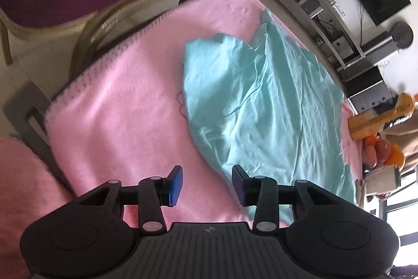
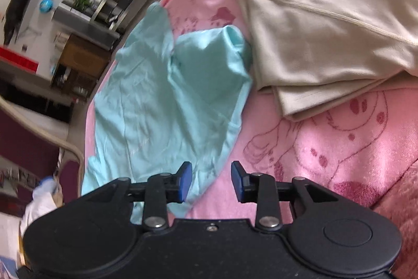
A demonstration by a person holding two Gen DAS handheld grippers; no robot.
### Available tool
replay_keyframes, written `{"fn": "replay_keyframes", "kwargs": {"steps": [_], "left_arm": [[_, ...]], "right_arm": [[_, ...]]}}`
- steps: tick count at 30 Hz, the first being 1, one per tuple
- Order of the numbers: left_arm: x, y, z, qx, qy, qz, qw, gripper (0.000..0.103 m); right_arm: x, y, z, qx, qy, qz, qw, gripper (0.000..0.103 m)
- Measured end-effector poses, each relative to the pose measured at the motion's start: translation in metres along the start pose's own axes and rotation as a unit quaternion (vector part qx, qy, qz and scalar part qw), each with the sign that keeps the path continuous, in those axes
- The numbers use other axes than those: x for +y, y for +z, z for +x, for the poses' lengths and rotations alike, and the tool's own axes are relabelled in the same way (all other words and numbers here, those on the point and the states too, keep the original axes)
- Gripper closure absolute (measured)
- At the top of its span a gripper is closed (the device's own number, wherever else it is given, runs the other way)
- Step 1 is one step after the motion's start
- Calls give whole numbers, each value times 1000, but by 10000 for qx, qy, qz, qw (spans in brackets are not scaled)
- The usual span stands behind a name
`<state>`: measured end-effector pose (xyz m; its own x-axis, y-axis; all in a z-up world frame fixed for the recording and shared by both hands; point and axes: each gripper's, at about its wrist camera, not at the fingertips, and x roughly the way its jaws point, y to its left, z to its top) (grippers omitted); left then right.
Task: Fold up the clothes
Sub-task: 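Grasp the T-shirt hem with the left gripper while the right gripper grasps the hem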
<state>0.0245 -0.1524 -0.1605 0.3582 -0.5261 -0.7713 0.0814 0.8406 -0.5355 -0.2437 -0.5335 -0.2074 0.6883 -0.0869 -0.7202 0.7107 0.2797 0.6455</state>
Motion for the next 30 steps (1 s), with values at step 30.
{"fn": "replay_keyframes", "kwargs": {"steps": [30], "left_arm": [[-20, -9, 34, -170, 183, 192, 9995, 103]], "right_arm": [[11, -7, 47, -116, -55, 140, 9998, 101]]}}
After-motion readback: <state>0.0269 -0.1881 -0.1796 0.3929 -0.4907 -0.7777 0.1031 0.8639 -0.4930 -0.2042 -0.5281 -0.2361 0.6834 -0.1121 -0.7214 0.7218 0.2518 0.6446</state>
